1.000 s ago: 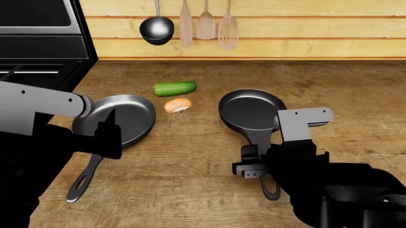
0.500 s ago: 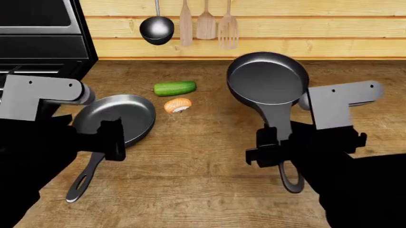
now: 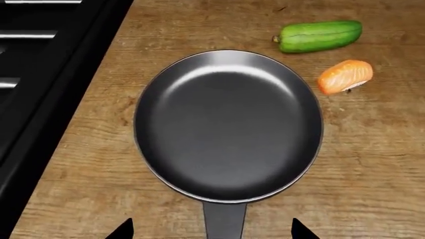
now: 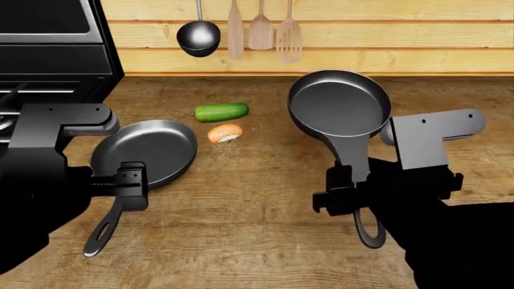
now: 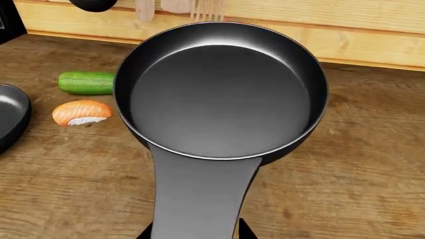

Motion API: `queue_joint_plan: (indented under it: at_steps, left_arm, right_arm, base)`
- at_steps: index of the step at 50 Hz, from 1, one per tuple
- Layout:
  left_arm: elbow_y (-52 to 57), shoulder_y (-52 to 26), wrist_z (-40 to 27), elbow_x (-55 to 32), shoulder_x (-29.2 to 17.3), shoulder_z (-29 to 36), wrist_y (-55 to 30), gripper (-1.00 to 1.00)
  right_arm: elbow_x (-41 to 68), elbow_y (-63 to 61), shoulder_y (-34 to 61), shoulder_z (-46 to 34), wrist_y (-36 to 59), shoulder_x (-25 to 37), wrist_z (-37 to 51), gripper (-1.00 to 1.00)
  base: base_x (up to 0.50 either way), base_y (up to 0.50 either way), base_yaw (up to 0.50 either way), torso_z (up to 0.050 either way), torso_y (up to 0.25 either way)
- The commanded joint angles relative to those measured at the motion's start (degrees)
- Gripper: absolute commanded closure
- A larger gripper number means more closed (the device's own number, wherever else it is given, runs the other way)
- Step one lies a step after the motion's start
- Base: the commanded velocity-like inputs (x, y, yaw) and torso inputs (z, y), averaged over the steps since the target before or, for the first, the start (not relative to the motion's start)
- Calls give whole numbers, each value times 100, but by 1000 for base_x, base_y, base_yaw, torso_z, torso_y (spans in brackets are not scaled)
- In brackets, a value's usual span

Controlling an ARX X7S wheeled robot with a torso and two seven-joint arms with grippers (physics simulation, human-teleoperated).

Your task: Place both pans onto different burners. Then place the cucumber and the sushi on different pans.

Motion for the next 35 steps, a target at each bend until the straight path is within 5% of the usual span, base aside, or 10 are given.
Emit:
queue_joint_plan:
  at_steps: [1, 35]
  left_arm:
    - [-233, -195, -157, 13, 37, 443, 62, -100]
    - [-600, 210, 469, 836, 300, 866, 170, -100]
  right_arm:
    - [-296, -19, -82, 202, -30, 38, -307, 100]
    - [-474, -13, -275, 203, -136, 142, -559, 100]
  base:
    - [0, 0, 0, 0, 0]
    - [0, 0, 0, 1, 2]
